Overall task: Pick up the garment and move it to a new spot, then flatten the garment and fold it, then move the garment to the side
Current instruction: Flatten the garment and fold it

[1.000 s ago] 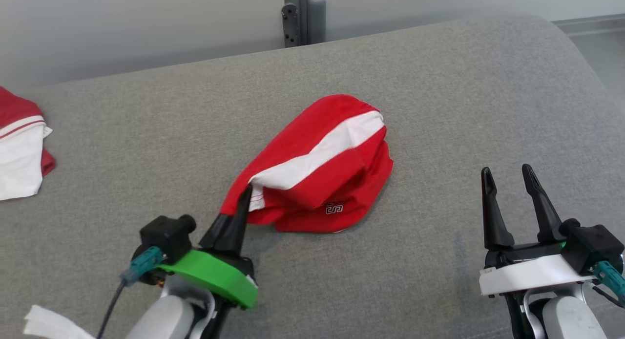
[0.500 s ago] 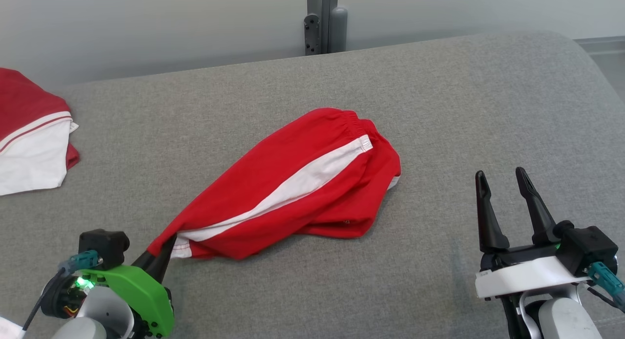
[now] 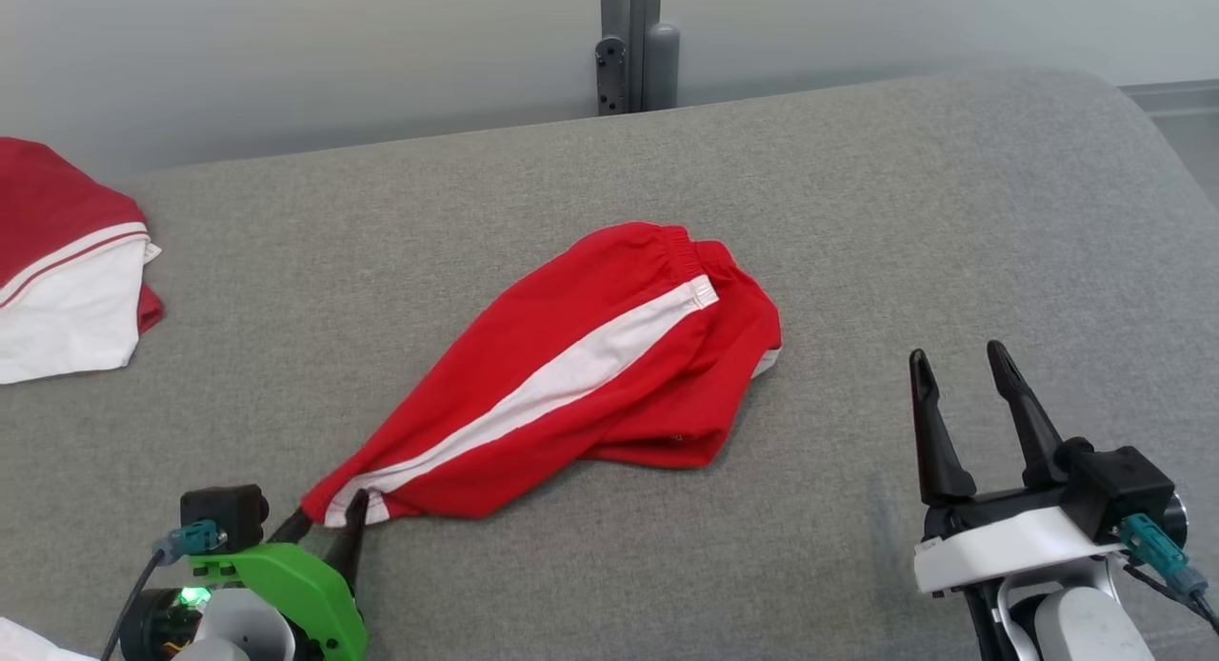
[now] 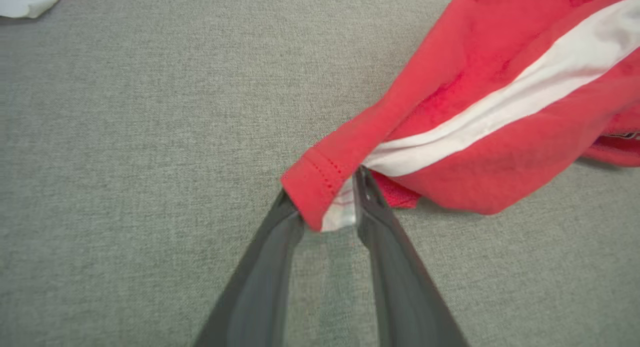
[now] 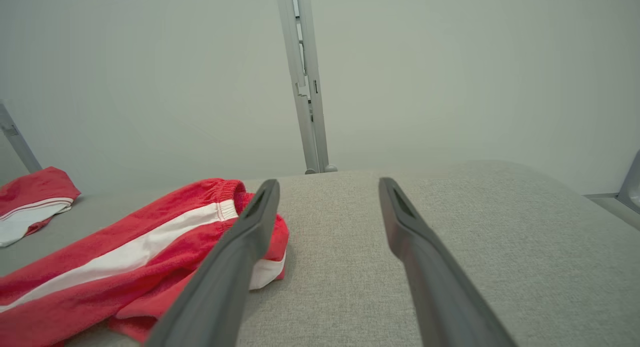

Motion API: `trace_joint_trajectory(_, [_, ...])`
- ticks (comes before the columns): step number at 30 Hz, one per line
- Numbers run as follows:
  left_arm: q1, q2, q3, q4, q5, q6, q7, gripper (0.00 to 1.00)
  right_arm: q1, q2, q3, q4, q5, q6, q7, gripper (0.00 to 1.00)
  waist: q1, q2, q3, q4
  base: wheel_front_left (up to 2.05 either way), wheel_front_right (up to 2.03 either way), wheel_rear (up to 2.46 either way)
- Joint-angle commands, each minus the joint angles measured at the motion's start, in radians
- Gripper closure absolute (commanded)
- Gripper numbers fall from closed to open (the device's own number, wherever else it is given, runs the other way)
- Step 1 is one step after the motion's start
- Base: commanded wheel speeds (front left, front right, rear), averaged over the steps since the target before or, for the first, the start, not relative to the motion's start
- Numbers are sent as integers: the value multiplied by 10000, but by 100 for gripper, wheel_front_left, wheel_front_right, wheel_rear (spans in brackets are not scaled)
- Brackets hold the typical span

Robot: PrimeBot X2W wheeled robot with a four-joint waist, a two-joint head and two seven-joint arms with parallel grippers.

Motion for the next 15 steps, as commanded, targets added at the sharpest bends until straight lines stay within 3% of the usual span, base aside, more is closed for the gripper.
trace_joint_trajectory(1, [-163,-112,16,136,97,59,-208,0,-2,-24,68,77,-111,1,-31,0,0,0,-121,152,0,0,0])
trace_joint_trajectory(9, [181,-611,-97,383,291,140,-1130,0,-657,-26,551,1110,-562,1,-30,0,0,0,-389,767,0,0,0])
trace_joint_trajectory(15, [682,-912,-43,-162,269,460,-1853,0,-2293,-72,956,3287,-876,1,168,0,0,0,-316,1394,0,0,0])
